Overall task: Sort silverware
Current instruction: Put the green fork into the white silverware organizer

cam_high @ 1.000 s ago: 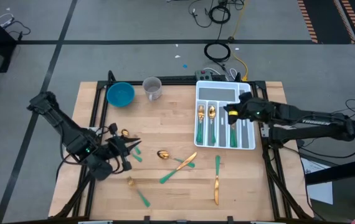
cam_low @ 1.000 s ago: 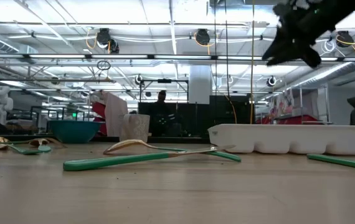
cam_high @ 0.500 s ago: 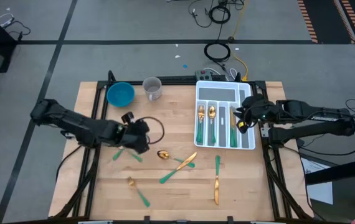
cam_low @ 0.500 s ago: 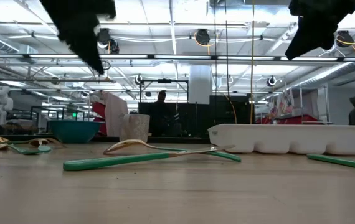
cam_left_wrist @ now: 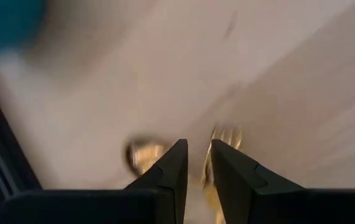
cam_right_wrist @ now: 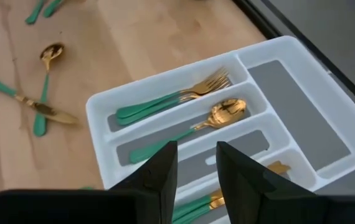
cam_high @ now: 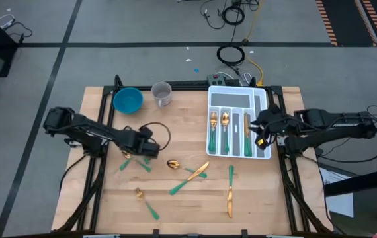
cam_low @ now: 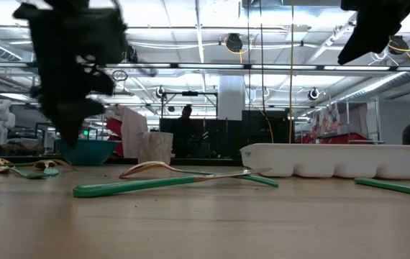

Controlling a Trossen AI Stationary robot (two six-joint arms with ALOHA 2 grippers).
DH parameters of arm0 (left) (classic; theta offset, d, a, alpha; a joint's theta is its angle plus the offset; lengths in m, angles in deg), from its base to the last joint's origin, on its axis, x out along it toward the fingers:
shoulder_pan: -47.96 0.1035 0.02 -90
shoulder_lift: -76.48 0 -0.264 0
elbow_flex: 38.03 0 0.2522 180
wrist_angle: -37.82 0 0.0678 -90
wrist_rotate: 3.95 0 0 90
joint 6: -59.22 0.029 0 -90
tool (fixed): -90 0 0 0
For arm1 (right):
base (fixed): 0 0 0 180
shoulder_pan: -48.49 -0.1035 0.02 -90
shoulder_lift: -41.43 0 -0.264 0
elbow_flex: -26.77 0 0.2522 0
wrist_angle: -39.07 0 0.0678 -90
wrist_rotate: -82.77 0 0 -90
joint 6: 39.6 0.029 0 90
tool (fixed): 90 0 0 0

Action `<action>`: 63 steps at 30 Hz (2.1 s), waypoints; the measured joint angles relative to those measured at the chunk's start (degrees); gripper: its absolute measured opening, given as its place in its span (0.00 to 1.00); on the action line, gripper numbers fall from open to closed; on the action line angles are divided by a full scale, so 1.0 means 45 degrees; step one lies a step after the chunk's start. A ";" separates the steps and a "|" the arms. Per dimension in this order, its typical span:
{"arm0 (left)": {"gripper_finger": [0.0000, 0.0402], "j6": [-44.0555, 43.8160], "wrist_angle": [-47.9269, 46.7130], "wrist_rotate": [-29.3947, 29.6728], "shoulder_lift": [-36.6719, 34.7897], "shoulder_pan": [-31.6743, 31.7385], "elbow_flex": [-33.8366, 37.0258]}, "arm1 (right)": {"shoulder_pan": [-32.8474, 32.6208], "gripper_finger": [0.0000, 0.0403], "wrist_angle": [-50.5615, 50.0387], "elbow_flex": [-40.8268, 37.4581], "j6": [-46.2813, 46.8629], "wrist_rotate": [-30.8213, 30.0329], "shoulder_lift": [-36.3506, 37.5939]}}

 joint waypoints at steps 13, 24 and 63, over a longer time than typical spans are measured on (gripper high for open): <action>0.20 -0.1403 0.0208 -0.2096 -0.3732 -0.0813 0.0967 | -0.0636 0.25 -0.0250 0.0005 0.0584 -0.0101 0.0065; 0.20 -0.2314 0.1294 -0.3106 -0.4078 -0.0818 0.2627 | -0.0632 0.25 -0.0240 0.0005 0.0664 -0.0048 0.0065; 0.03 -0.1625 0.2448 -0.3535 -0.1592 -0.0798 0.2296 | -0.0627 0.25 -0.0230 0.0005 0.0780 -0.0010 0.0056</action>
